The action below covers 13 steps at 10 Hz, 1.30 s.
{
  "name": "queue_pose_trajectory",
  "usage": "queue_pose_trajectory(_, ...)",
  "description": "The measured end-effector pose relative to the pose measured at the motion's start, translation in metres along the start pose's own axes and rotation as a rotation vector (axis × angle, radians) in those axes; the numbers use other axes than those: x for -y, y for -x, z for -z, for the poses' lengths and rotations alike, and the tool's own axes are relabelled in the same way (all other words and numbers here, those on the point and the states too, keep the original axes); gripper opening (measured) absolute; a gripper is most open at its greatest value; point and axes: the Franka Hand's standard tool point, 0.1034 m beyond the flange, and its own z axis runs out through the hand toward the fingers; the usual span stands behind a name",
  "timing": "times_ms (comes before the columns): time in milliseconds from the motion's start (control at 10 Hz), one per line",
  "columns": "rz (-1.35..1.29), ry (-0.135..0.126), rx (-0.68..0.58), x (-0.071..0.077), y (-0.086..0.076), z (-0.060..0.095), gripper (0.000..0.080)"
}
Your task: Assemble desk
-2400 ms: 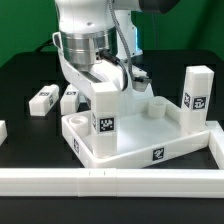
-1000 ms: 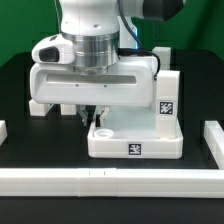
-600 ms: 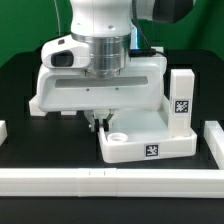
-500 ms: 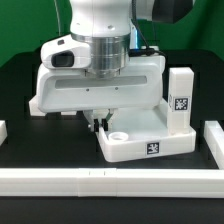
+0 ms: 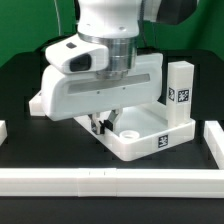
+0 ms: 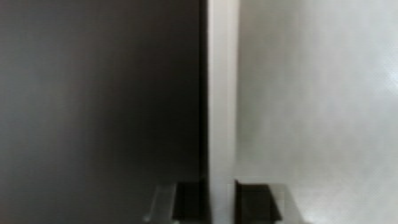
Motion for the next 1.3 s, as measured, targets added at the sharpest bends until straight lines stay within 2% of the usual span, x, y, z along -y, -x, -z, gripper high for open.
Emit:
queue_pose_trajectory(100, 0.050, 0.006, 0.000, 0.004, -0.006, 0.001, 0.0063)
queue_pose_trajectory(500, 0.301, 0.021, 0.012, -0.001, -0.002, 0.001, 0.0063)
queue_pose_trajectory(700, 0.449, 0.045, 0.009, 0.006, -0.025, 0.002, 0.0063)
queue_pose_trajectory(900, 0.646, 0.047, 0.019, 0.004, -0.038, 0.004, 0.0063)
queue_pose_trajectory(1300, 0.858, 0.063, 0.050, -0.001, -0.034, 0.003, 0.0063)
